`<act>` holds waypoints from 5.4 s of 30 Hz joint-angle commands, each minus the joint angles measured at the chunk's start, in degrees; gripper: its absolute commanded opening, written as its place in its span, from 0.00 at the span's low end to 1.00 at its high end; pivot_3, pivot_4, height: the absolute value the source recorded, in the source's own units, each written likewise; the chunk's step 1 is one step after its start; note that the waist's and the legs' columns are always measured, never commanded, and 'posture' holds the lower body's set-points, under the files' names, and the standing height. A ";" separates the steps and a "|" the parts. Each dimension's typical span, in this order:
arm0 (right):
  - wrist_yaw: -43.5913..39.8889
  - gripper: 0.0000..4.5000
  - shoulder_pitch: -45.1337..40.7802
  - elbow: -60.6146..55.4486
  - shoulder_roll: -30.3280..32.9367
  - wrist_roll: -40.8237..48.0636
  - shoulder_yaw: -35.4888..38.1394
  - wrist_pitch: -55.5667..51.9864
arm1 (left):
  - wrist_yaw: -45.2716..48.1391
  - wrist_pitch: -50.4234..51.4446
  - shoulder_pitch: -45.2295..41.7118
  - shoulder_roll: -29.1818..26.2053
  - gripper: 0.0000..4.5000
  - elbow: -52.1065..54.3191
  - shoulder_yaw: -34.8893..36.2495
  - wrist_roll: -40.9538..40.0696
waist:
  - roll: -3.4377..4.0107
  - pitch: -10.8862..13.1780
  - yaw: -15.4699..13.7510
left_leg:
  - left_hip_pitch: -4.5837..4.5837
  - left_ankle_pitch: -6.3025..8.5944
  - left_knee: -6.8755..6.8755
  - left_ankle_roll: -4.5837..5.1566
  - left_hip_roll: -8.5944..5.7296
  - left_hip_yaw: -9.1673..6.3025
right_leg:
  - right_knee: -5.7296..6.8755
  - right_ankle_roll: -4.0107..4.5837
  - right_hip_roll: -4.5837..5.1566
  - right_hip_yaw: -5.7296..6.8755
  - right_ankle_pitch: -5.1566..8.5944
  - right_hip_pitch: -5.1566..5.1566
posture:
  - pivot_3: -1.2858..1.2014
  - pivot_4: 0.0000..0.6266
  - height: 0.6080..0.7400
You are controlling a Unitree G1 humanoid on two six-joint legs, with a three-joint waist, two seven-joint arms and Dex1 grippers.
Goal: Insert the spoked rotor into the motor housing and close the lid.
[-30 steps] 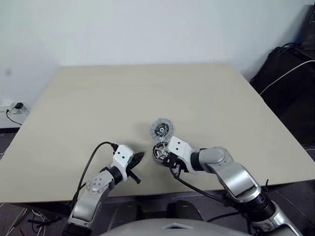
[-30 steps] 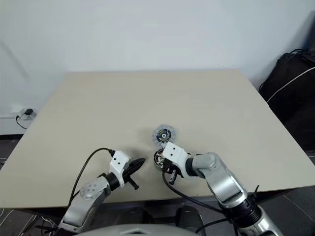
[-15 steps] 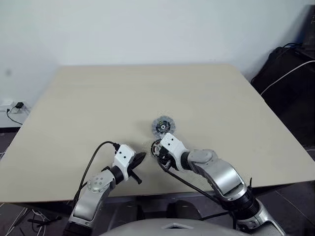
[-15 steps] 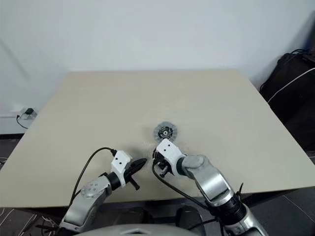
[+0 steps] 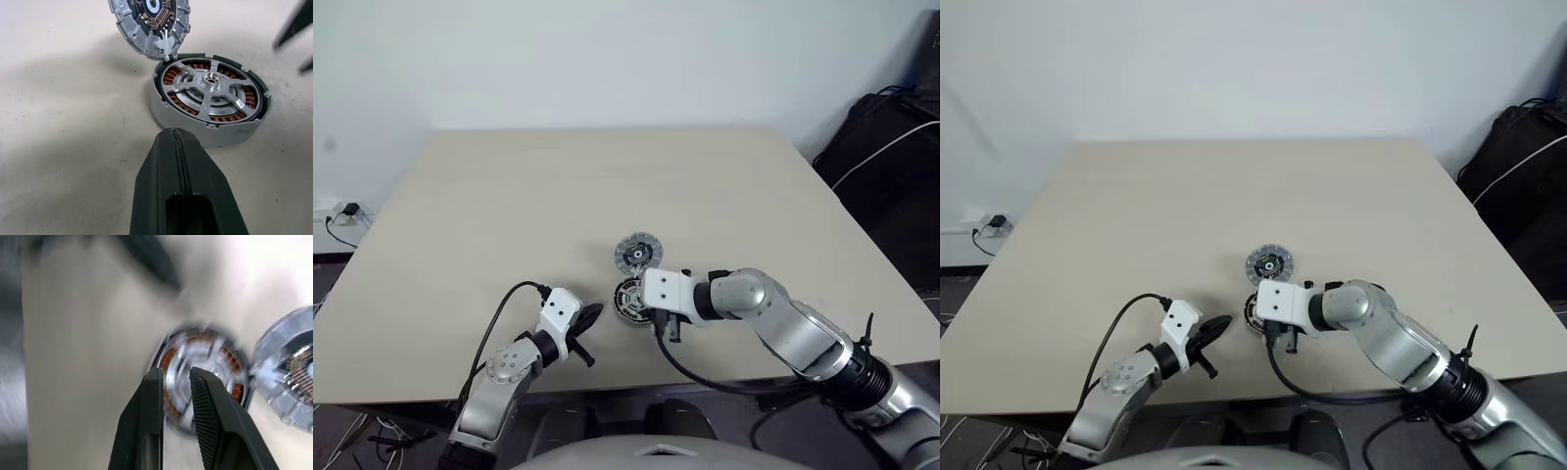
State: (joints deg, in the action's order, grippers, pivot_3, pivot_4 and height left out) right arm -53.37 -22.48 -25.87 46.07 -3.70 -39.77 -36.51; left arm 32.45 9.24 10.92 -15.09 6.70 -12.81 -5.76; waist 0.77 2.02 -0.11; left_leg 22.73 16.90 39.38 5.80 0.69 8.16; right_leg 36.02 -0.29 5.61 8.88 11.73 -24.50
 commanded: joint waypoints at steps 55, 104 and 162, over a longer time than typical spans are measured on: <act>2.12 0.02 6.05 0.66 -26.78 -6.65 11.38 -29.88 | -2.16 -0.99 1.61 0.69 0.00 1.17 0.50 -1.29 | -0.15 -0.16 -0.62 | 0.03 -0.09 0.06 -0.19 0.13 -0.01 | 0.17 0.27 0.01 0.04 -0.08 -0.09 | 0.52 0.00 1.00; 34.52 0.02 -0.46 17.34 -39.40 11.89 20.08 -37.88 | -1.50 -1.25 1.43 0.51 0.00 0.18 0.29 -1.64 | 0.17 -0.05 0.57 | 0.02 -0.15 -0.17 -0.29 -0.02 0.03 | -0.01 0.06 0.00 -0.01 -0.15 -0.04 | 0.52 0.00 1.00; 19.45 0.00 9.01 -3.22 -11.78 5.84 20.48 -13.24 | 0.11 -0.39 -0.22 -1.15 0.00 0.10 0.46 -1.78 | 0.01 0.30 0.10 | 0.06 -0.05 -0.13 -0.08 0.10 -0.01 | -0.10 0.07 -0.02 0.10 -0.09 -0.05 | 0.52 0.00 1.00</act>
State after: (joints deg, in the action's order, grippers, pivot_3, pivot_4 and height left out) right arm -34.54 -12.30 -28.85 34.86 1.92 -20.69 -51.05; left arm 32.48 9.36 11.15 -16.02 5.16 -12.49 -7.34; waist 0.78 2.31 -0.01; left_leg 22.80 16.85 39.24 5.72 0.79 8.15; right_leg 35.92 -0.20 5.60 8.99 11.65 -24.55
